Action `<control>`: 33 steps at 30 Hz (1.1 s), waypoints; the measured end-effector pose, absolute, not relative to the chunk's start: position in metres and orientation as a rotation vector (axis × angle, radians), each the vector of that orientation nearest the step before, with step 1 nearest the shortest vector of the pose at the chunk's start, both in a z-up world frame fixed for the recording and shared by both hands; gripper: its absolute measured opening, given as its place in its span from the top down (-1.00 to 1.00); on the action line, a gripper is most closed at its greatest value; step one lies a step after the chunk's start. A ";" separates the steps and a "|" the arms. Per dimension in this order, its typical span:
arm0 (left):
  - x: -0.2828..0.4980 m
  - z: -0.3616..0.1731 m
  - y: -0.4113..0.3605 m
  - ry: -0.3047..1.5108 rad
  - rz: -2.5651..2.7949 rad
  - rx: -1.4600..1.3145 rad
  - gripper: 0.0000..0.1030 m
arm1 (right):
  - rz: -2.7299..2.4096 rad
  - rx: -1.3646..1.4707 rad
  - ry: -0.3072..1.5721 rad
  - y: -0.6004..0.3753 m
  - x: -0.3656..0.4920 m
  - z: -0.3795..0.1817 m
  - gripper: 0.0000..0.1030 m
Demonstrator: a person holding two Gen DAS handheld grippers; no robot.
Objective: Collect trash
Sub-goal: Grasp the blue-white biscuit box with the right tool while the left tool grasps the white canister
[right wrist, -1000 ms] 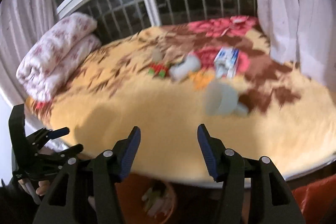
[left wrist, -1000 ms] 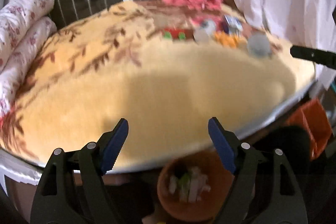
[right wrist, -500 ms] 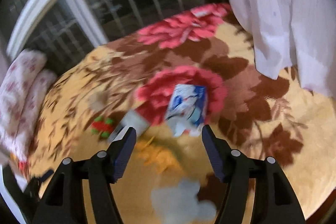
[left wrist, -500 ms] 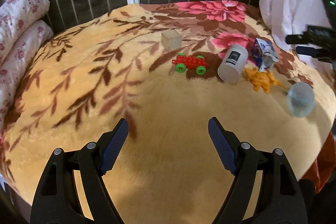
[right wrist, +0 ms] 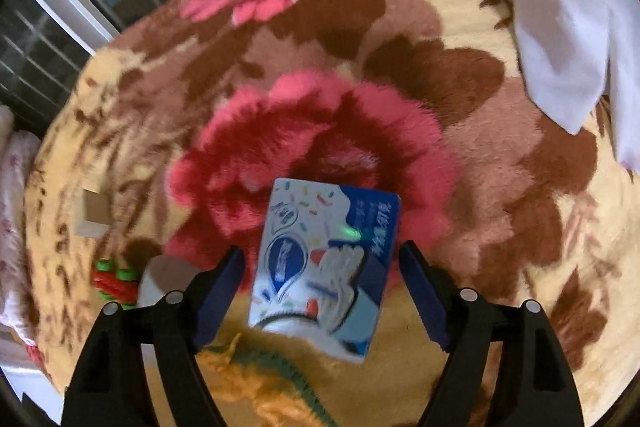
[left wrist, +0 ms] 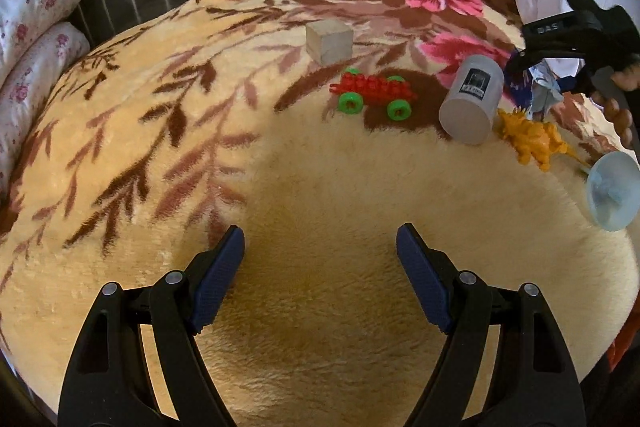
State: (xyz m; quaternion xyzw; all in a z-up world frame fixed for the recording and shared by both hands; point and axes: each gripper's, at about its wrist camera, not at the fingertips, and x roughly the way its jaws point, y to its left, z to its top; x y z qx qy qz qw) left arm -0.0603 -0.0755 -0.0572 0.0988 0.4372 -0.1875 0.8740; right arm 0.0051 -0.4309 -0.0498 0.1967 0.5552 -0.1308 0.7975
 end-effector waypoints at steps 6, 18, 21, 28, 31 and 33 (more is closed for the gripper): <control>-0.063 -0.060 -0.080 0.900 -0.390 0.237 -0.49 | -0.308 0.392 1.241 -0.436 0.012 -0.069 -0.02; -0.062 -0.023 -0.141 0.801 -0.551 0.387 -0.62 | -0.059 0.335 0.871 -0.404 -0.109 0.042 -0.03; -0.046 -0.019 -0.171 0.816 -0.614 0.420 -0.62 | -0.027 0.357 0.811 -0.399 -0.149 0.049 -0.03; -0.031 -0.046 -0.216 0.808 -0.605 0.634 -0.62 | -0.006 0.422 0.775 -0.404 -0.218 0.030 -0.03; -0.026 -0.056 -0.226 0.798 -0.600 0.693 -0.62 | -0.013 0.447 0.770 -0.408 -0.235 0.021 -0.03; -0.020 -0.059 -0.232 0.796 -0.602 0.709 -0.62 | -0.021 0.452 0.769 -0.410 -0.237 0.016 -0.03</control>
